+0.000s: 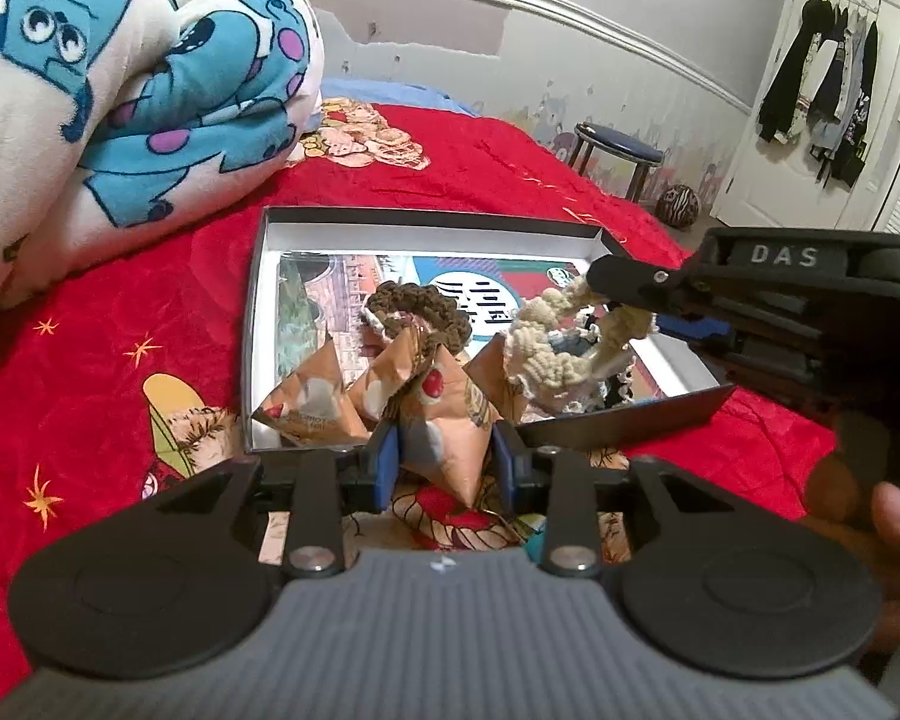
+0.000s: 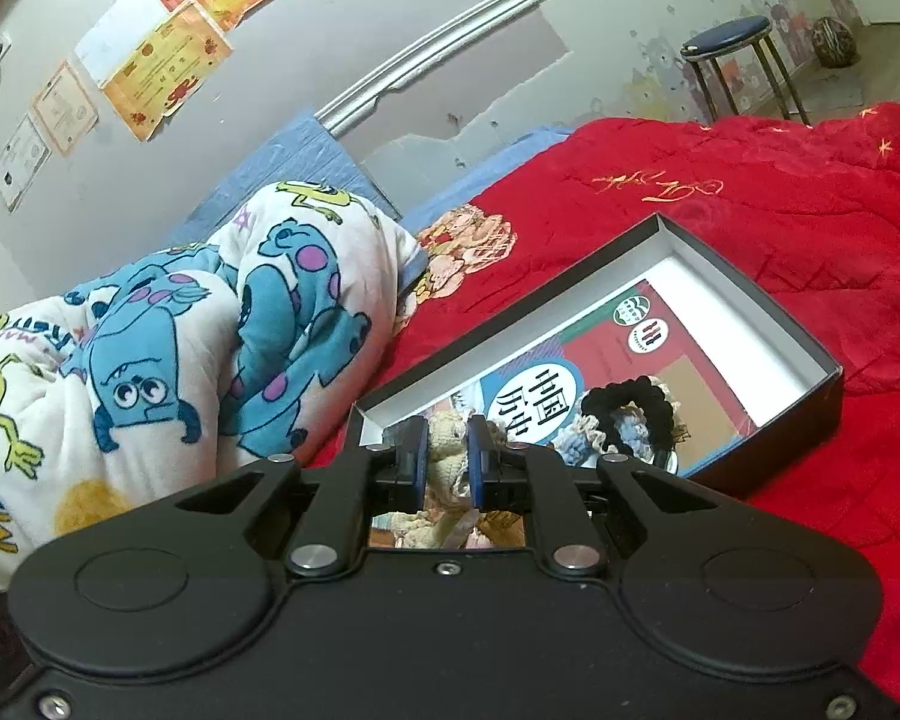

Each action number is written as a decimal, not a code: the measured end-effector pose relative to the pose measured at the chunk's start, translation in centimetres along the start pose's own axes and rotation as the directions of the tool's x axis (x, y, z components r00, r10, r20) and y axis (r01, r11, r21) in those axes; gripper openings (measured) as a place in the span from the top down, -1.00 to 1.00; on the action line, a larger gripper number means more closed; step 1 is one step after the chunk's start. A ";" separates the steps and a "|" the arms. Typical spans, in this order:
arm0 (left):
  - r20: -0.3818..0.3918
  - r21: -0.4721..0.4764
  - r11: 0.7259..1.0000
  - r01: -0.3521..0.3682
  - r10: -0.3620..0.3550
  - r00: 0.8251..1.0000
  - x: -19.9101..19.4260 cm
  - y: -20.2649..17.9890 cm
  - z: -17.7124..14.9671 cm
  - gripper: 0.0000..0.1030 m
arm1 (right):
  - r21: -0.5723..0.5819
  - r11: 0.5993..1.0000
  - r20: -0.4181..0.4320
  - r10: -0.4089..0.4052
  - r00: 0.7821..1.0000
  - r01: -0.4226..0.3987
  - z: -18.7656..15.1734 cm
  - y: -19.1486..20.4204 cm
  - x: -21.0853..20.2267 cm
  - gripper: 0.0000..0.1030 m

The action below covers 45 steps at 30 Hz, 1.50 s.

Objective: Organize objects
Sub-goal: 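Lift the cream tie and the paper packet and carry both over the box, then lower the held packet and cream tie into the box beside the book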

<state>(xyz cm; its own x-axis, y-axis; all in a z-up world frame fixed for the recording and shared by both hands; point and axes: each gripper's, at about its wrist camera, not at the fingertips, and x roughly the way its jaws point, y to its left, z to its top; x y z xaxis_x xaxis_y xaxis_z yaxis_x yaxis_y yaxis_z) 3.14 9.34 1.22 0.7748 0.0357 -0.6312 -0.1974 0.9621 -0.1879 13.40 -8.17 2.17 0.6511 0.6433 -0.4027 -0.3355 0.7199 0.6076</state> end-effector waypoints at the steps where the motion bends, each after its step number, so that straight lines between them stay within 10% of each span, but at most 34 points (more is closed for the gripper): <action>1: -0.001 0.000 1.000 -0.004 0.004 1.000 0.1 0.0 0.0 0.28 | 0.003 1.000 0.000 0.000 1.000 0.000 0.0 -0.1 0.2 0.73; 45: 0.149 0.004 1.000 0.010 -0.010 0.989 3.9 -1.6 5.3 0.31 | 0.166 0.986 0.251 -0.039 0.967 -0.004 3.3 -4.7 -0.8 0.73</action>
<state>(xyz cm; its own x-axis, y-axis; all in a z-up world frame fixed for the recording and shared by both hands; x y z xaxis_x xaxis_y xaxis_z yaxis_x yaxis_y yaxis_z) 9.64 9.39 3.05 0.8577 0.0654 -0.5100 -0.1872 0.9636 -0.1911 16.73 -12.90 1.90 0.8137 0.5290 -0.2409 -0.2205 0.6643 0.7142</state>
